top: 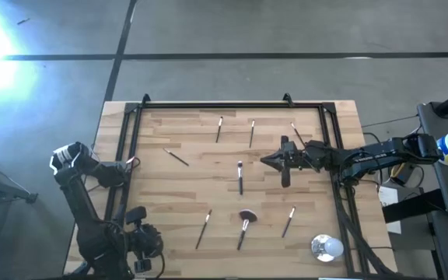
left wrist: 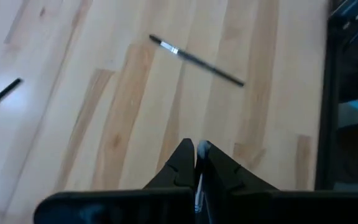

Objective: Pick & Place Makeup Brushes
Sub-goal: Put the black eyeshadow brush into the makeup holder, then put the black blush brush into the makeup holder

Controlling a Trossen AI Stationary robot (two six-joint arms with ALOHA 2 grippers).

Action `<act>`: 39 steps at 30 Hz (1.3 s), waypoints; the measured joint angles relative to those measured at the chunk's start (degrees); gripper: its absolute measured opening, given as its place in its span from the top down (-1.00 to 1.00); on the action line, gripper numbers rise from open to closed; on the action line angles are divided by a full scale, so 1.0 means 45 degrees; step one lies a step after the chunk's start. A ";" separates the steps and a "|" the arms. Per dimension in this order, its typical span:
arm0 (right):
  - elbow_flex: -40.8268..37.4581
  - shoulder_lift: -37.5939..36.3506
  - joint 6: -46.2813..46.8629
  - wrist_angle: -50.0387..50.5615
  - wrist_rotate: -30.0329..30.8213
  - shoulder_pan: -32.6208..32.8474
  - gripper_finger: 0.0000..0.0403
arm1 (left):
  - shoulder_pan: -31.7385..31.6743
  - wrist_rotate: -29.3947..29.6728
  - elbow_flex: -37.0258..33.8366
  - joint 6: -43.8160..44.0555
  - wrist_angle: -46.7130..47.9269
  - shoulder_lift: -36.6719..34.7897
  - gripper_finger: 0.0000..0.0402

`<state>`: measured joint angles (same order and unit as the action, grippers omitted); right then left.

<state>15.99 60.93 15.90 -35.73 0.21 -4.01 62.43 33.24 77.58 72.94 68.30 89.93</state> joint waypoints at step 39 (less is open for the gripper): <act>0.0000 -0.0010 -0.0302 0.0352 0.0233 0.0005 0.96 | -0.1784 -0.0266 0.0377 0.1258 -0.0860 -0.0492 0.61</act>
<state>15.99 60.88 14.54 -34.14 1.26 -3.99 54.41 32.04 79.27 78.60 64.43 87.72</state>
